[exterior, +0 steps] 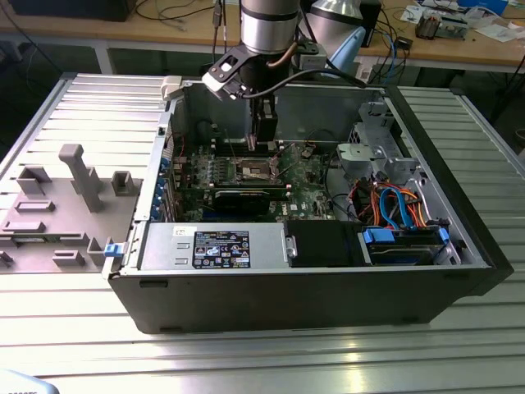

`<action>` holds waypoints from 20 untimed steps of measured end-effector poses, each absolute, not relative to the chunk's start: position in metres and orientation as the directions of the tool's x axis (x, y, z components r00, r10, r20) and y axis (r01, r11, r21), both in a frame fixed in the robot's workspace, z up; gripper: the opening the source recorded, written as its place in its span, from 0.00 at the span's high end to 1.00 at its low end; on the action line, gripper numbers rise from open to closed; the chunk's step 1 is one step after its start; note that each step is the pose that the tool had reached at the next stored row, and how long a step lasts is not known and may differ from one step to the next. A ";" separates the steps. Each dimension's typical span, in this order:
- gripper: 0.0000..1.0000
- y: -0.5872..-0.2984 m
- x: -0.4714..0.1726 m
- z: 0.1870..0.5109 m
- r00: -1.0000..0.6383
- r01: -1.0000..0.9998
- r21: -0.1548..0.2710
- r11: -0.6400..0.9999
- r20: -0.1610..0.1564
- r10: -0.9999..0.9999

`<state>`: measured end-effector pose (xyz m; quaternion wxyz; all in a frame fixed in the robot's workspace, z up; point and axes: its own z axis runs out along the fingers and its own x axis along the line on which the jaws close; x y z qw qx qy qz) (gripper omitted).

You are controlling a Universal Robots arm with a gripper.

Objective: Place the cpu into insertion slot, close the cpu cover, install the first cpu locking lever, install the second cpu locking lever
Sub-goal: 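Place the cpu into insertion slot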

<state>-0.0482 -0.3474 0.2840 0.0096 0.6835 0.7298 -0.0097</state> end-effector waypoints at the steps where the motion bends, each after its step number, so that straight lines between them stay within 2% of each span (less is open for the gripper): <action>1: 0.46 -0.347 -0.048 0.284 -0.064 0.998 -0.001 0.064 -0.027 0.998; 20: 0.46 -0.347 -0.049 0.281 -0.054 0.999 -0.001 0.054 -0.027 0.998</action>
